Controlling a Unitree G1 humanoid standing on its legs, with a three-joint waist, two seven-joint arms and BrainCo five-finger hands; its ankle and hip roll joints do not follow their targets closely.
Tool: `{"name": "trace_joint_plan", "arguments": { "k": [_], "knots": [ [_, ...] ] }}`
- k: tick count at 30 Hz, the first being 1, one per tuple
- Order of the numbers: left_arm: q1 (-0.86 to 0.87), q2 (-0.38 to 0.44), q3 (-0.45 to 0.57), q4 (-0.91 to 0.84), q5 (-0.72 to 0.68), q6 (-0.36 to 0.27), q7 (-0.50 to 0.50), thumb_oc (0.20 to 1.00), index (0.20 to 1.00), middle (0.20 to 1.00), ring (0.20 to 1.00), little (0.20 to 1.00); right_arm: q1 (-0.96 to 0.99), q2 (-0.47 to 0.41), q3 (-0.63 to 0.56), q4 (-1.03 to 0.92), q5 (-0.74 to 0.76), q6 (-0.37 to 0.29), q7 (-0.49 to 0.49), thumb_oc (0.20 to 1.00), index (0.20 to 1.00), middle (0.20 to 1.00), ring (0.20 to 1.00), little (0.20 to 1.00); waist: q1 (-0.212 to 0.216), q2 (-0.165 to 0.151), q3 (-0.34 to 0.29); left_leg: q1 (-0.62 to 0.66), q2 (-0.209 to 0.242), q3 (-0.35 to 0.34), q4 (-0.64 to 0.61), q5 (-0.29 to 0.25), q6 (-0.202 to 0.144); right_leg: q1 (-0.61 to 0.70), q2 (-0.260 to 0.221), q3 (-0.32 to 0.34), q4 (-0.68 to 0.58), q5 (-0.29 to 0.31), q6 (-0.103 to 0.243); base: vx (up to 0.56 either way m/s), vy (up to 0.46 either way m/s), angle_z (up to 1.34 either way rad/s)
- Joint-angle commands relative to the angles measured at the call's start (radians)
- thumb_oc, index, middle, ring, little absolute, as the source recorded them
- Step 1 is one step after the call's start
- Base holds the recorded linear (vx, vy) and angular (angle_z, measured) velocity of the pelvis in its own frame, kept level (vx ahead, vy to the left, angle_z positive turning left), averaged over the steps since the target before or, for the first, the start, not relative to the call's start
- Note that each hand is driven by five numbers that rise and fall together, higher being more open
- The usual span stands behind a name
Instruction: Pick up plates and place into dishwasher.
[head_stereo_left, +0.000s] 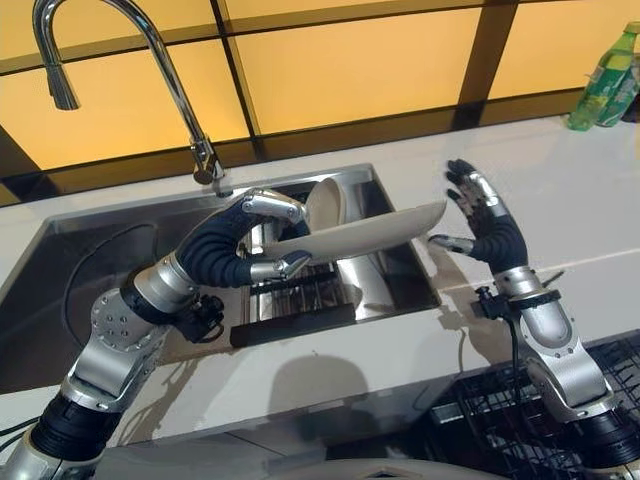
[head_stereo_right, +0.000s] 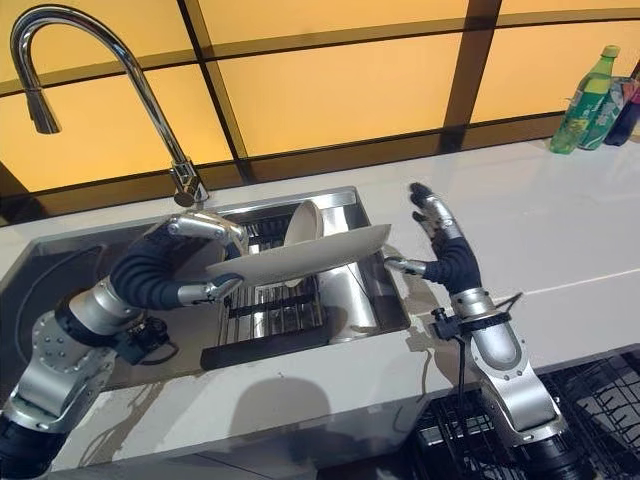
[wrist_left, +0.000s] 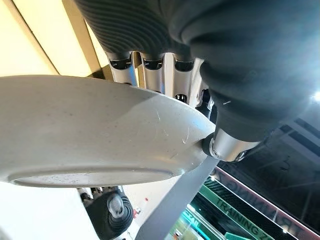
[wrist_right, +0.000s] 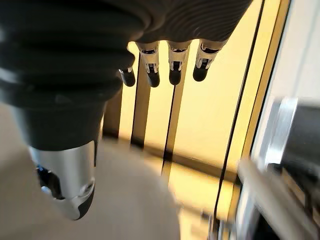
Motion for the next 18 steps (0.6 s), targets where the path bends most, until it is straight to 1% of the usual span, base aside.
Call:
{"name": "trace_joint_plan", "arguments": {
  "k": [1, 3, 6, 10, 18],
  "knots": [
    [-0.102, 0.041, -0.03, 0.0, -0.092, -0.019, 0.0, 0.2, 0.2, 0.2, 0.2, 0.2, -0.102, -0.057, 0.045, -0.088, 0.127, -0.026, 0.213, 1.0, 1.0, 1.0, 1.0, 1.0, 0.029, -0.066, -0.083, -0.018, -0.027, -0.021, 0.03, -0.1, 0.012, -0.049, -0.053, -0.051, -0.037, 0.063, 0.095, 0.0, 0.0, 0.0],
    [-0.123, 0.047, -0.046, 0.006, -0.1, -0.013, 0.004, 0.2, 0.2, 0.2, 0.2, 0.2, -0.15, -0.083, 0.084, -0.071, 0.138, -0.031, 0.259, 1.0, 1.0, 1.0, 1.0, 1.0, 0.036, -0.071, -0.088, -0.018, -0.027, -0.024, 0.029, -0.098, 0.012, -0.046, -0.054, -0.056, -0.038, 0.062, 0.092, 0.0, 0.0, 0.0],
    [-0.14, 0.047, -0.063, 0.013, -0.101, -0.007, 0.007, 0.2, 0.2, 0.2, 0.2, 0.2, -0.201, -0.09, 0.119, -0.059, 0.133, -0.041, 0.288, 1.0, 1.0, 1.0, 1.0, 1.0, 0.042, -0.075, -0.093, -0.019, -0.027, -0.025, 0.032, -0.099, 0.013, -0.042, -0.054, -0.059, -0.037, 0.061, 0.088, 0.0, 0.0, 0.0],
    [-0.14, 0.045, -0.06, 0.014, -0.112, -0.003, -0.008, 0.2, 0.2, 0.2, 0.2, 0.2, -0.236, -0.097, 0.129, -0.081, 0.117, -0.03, 0.341, 1.0, 1.0, 1.0, 1.0, 1.0, 0.049, -0.078, -0.096, -0.023, -0.03, -0.029, 0.037, -0.1, 0.016, -0.04, -0.053, -0.059, -0.037, 0.06, 0.085, 0.0, 0.0, 0.0],
    [-0.168, 0.053, -0.074, 0.049, -0.157, 0.018, -0.06, 0.2, 0.2, 0.2, 0.2, 0.2, -0.324, -0.123, 0.149, -0.05, 0.102, -0.042, 0.346, 1.0, 1.0, 1.0, 1.0, 1.0, 0.058, -0.083, -0.102, -0.026, -0.036, -0.035, 0.05, -0.107, 0.02, -0.035, -0.057, -0.059, -0.034, 0.06, 0.081, 0.0, 0.0, 0.0]
  ]
}}
